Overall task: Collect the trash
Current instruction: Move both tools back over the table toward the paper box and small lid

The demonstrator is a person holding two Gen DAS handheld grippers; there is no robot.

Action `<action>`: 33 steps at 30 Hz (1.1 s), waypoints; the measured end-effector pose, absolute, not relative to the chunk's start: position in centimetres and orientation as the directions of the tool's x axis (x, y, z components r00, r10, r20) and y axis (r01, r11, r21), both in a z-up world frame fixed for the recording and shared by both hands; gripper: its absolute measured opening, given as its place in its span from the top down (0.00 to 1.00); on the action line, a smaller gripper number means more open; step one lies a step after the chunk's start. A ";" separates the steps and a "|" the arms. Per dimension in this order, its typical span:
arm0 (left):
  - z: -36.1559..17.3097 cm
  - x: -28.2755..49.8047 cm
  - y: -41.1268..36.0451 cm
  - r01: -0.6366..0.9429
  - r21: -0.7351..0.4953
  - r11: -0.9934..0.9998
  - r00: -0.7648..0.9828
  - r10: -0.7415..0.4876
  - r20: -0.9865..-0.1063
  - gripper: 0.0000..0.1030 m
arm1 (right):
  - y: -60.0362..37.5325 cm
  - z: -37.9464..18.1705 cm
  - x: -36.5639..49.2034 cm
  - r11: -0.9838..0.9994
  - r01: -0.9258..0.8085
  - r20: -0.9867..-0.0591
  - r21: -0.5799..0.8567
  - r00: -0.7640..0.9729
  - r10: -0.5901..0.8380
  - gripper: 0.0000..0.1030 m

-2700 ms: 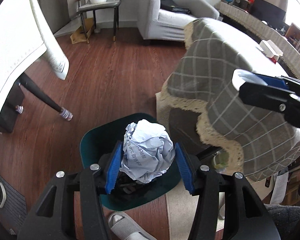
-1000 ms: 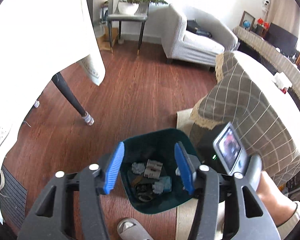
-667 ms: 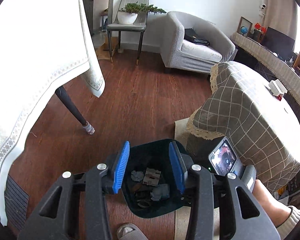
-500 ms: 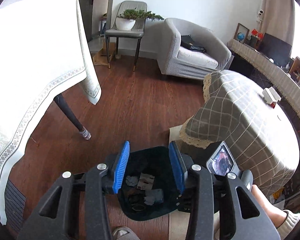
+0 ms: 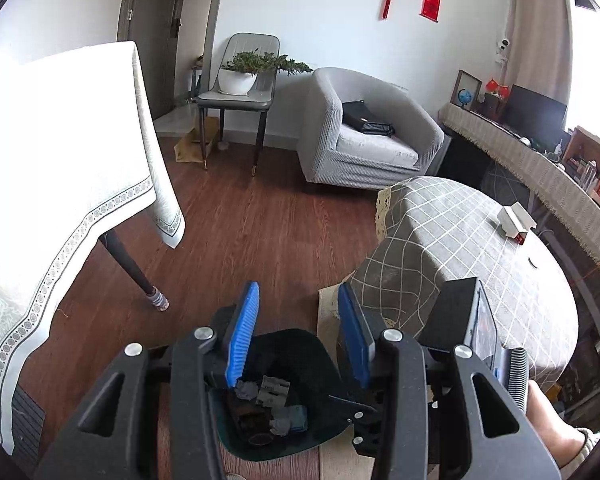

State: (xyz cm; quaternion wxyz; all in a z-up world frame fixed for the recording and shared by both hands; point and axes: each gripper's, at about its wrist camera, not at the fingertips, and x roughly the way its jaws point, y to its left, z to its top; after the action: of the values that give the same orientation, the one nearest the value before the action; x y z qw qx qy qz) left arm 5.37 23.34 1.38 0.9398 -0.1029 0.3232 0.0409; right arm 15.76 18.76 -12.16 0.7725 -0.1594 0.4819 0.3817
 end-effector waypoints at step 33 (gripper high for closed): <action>4.6 17.7 8.5 -0.039 -0.197 0.980 0.795 -0.089 -0.600 0.36 | -2.2 -1.5 22.2 0.808 -0.590 -0.753 0.004 0.530 0.391 0.49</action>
State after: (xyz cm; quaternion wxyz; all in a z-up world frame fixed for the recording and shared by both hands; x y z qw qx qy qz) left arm 17.73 8.53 4.64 0.9420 -0.1001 0.3201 -0.0132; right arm 22.21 -2.17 -1.53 0.8655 -0.1262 0.3935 0.2832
